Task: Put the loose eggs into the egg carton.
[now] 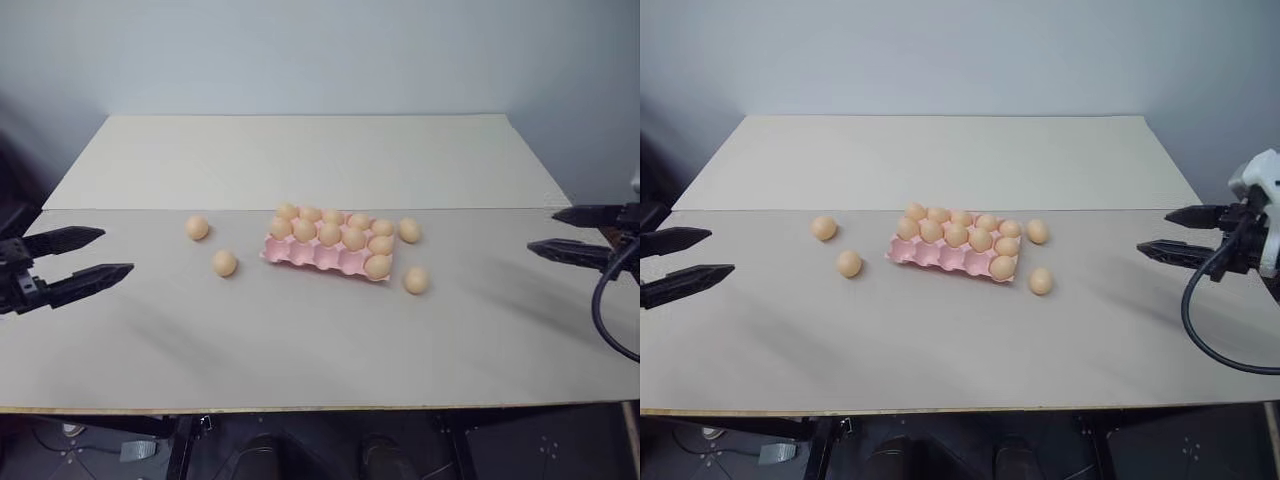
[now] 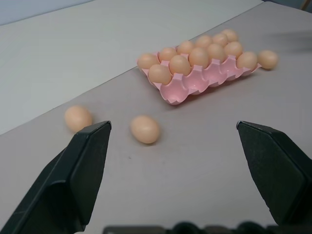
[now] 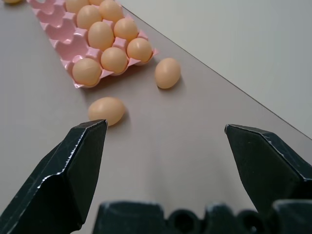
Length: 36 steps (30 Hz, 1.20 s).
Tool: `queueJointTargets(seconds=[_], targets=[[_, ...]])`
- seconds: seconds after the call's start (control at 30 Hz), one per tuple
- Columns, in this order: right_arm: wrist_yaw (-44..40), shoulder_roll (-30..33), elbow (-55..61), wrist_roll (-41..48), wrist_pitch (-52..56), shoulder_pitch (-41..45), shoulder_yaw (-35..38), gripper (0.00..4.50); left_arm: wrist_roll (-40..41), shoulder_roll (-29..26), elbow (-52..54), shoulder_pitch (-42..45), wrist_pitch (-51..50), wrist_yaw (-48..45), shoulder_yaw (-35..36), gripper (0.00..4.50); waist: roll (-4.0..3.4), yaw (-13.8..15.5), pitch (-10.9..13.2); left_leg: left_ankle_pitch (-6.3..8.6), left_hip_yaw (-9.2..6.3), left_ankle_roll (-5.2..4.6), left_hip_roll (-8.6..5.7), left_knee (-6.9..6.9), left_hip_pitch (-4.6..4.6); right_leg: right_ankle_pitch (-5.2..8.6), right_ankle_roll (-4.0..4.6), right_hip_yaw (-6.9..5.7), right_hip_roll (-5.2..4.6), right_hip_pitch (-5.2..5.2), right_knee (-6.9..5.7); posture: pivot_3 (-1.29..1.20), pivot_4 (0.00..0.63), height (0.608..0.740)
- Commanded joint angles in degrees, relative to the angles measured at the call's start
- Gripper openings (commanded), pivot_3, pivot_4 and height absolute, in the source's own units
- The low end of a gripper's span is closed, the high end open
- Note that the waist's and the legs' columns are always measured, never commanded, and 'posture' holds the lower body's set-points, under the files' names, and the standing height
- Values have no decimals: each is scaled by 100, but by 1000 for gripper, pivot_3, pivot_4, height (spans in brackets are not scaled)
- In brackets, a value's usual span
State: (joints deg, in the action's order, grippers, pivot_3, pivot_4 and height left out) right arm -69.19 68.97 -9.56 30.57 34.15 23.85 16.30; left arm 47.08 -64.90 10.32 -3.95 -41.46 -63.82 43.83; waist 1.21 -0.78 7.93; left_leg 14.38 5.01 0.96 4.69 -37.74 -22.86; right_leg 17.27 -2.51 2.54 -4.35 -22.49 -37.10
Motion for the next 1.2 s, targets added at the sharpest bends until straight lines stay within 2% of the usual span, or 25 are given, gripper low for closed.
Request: queueJointTargets(seconds=[0.03, 0.17, 0.3, 0.47, 0.57, 0.63, 0.8, 0.97, 1.2], targets=[[80, 5, 170, 83, 156, 55, 190, 4500, 18, -10, 188, 65, -81, 30, 155, 4486, 0, 13, 0, 0, 0, 0, -1, 0, -4, 0, 0, 0, -1, -3, 0, 0, 150, 740], [73, -4, 203, 149, 354, -89, 353, 4500, 86, -22, 171, 107, -237, 36, 176, 4486, 0, 16, 0, 0, 1, 0, -1, 0, -4, 0, 0, 0, -2, -5, 0, 0, 150, 740], [437, -273, 703, 321, 770, -360, 553, 4500, 10, 5, 176, 117, -181, -102, 119, 4486, 0, 12, 0, 0, 1, 0, 0, -1, 0, 0, 0, 0, -1, -1, -1, 0, 150, 740], [1502, -1061, 1952, 460, 1287, -769, 588, 4500, 89, 264, 720, 177, -183, 146, -171, 4486, 0, -3, 0, 0, -1, 1, 0, -1, 0, 0, -1, 2, 1, 0, -3, 0, 150, 740], [2351, -1566, 2794, 135, 1427, -969, 174, 4500, -1, 1054, 1547, 271, -72, 1164, -615, 4486, -4, 18, -3, -1, -3, 1, -2, -1, -1, -1, -2, 3, -2, 4, -2, 0, 150, 740], [3079, -2018, 3156, 7, 1699, -771, -102, 4500, -40, 1507, 2058, 179, -100, 1673, -885, 4486, 1, 14, -5, -1, -8, 2, -2, -6, -4, -3, -4, 2, -1, 5, -5, 0, 150, 740], [4647, -3117, 3840, -214, 2614, -208, -611, 4500, -443, 2134, 2942, -287, 53, 2330, -1649, 4486, 7, 3, -7, -4, -11, 7, -4, -8, -4, -5, -6, 8, -1, 3, -7, 0, 150, 740], [5771, -3820, 4181, -668, 3478, 66, -991, 4500, -761, 2412, 3089, -540, 283, 2580, -2047, 4486, 8, 23, -7, -6, -14, 11, -4, -6, -7, -5, -6, 3, -2, 2, -5, 0, 150, 740], [6349, -4328, 4051, -993, 4176, 187, -987, 4500, -826, 2389, 2918, -644, 507, 2411, -2042, 4486, 9, 12, -8, -6, -14, 10, -7, -5, -6, -5, -5, 0, -3, 2, -3, 0, 150, 740]])
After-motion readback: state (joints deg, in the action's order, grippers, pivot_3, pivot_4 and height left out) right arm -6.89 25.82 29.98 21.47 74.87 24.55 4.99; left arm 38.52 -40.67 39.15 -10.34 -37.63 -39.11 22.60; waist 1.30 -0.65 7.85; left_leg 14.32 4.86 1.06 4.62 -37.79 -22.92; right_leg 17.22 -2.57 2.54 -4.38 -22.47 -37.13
